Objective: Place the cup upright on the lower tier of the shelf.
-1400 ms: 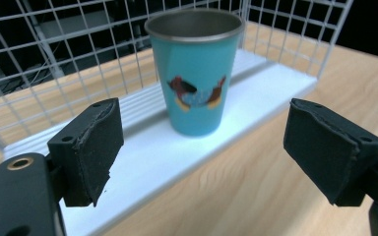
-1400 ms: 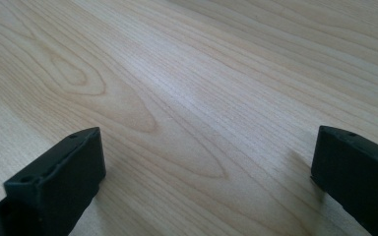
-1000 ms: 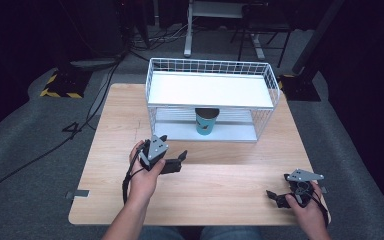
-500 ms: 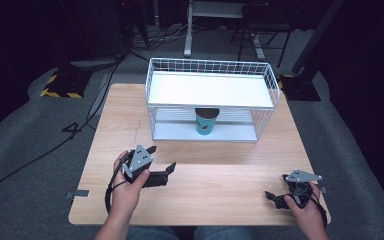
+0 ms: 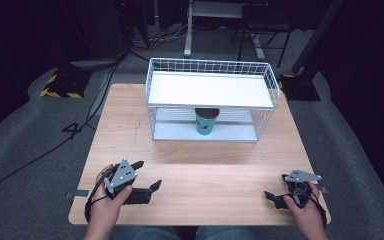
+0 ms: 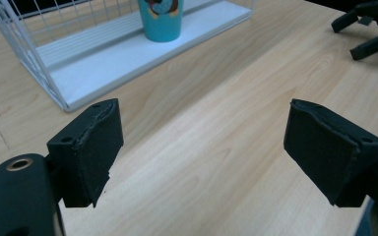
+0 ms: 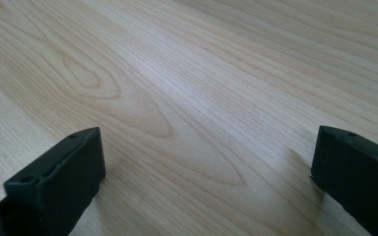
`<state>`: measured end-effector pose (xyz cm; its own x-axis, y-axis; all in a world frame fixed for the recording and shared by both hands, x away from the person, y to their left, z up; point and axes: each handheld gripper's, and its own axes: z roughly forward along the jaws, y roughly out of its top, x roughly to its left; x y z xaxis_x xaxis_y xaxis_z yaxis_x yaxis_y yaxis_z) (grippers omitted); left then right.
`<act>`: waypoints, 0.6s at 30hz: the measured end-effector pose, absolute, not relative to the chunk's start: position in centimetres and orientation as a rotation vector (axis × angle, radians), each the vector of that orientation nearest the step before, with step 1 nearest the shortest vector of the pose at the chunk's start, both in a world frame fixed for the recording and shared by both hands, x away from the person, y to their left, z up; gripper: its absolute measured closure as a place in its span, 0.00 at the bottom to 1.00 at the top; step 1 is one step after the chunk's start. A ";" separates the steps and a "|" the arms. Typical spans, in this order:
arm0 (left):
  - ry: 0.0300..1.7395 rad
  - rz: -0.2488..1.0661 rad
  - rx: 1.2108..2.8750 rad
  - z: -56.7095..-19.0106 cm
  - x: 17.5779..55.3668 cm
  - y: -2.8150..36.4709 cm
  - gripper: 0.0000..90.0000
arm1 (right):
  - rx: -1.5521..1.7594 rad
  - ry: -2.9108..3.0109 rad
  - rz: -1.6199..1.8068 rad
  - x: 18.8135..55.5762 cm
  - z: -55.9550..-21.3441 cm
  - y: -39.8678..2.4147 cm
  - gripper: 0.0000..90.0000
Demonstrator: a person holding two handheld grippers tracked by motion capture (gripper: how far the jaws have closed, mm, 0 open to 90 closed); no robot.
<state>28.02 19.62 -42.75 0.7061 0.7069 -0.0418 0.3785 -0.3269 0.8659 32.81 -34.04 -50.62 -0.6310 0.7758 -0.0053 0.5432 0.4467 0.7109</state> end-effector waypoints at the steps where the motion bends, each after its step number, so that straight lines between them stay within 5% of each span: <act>1: 0.832 0.426 1.951 -43.0 27.7 19.9 0.18 | 1.125 2.372 0.987 32.8 -50.6 -34.0 0.00; 18: 0.950 0.350 2.097 -48.3 28.2 23.8 0.18 | 1.125 2.372 0.986 32.8 -50.6 -34.0 0.00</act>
<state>28.19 23.83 -48.31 0.6808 0.7294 -0.0678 0.5109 -0.4064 0.7575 32.82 -34.05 -50.62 -0.6310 0.7758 -0.0055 0.5432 0.4469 0.7108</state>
